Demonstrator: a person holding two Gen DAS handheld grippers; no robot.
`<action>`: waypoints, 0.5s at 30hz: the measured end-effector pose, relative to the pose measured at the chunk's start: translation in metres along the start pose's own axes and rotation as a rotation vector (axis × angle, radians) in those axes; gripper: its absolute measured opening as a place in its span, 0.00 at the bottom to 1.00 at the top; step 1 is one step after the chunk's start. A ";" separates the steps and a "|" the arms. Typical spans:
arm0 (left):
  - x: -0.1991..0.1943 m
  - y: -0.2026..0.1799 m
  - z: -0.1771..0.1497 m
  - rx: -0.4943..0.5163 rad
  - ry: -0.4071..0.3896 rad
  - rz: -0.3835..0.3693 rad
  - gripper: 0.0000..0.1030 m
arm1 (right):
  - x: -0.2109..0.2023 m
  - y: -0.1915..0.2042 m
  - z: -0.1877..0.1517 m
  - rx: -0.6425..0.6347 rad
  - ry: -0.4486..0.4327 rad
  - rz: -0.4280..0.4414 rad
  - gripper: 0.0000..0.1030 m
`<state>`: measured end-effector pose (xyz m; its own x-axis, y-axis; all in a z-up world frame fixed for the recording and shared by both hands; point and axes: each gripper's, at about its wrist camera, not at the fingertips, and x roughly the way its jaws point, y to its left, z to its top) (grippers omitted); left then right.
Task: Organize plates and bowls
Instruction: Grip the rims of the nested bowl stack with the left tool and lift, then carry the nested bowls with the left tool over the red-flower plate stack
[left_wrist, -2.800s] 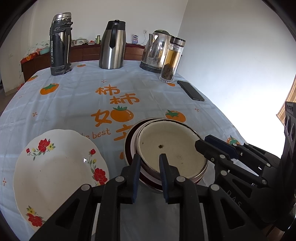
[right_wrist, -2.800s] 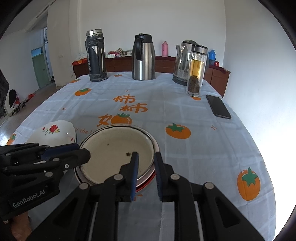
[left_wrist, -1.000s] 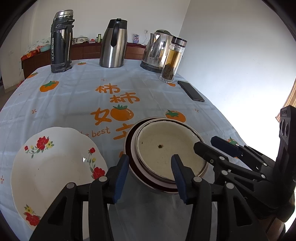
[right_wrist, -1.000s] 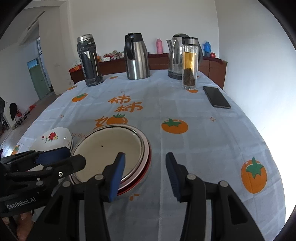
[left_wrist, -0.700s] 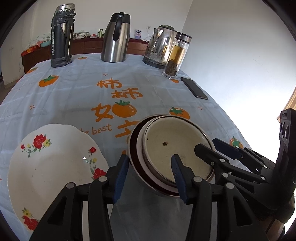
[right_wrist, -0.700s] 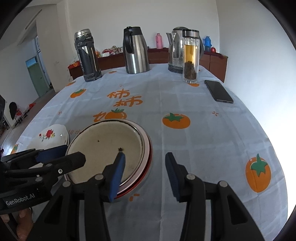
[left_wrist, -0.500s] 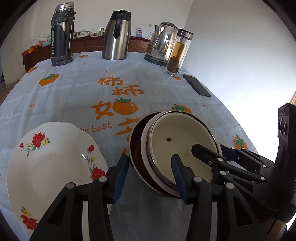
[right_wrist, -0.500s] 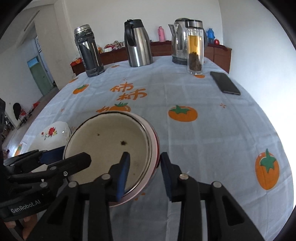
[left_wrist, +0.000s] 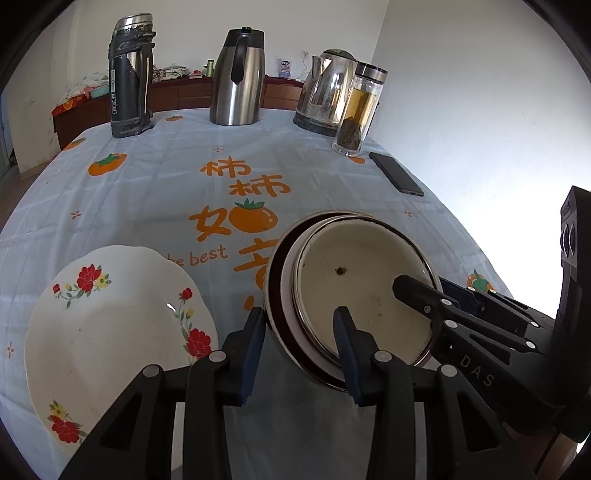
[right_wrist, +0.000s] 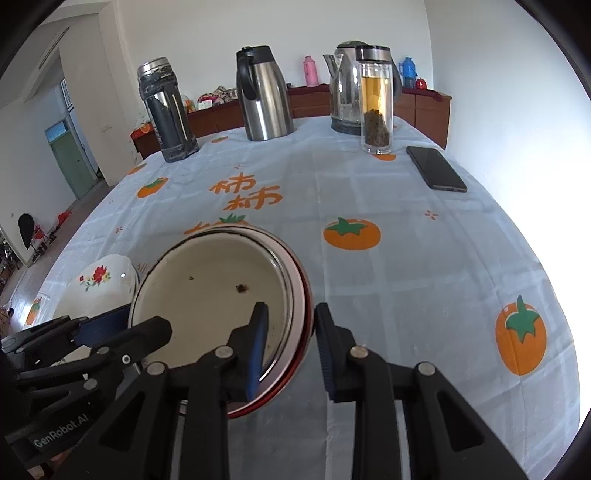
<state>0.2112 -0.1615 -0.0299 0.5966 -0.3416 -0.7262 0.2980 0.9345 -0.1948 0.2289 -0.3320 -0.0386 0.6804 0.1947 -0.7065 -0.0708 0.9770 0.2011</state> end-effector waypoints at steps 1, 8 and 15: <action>-0.002 0.000 0.000 -0.002 -0.003 0.002 0.39 | -0.001 0.001 0.001 -0.003 0.000 0.002 0.26; -0.017 0.003 0.003 -0.010 -0.031 0.006 0.39 | -0.009 0.007 0.005 -0.004 -0.002 0.029 0.25; -0.040 0.014 0.005 -0.027 -0.074 0.026 0.39 | -0.021 0.027 0.012 -0.039 -0.029 0.052 0.26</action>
<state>0.1956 -0.1351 -0.0003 0.6574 -0.3225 -0.6811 0.2620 0.9452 -0.1946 0.2211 -0.3107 -0.0103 0.6959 0.2435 -0.6756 -0.1350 0.9684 0.2099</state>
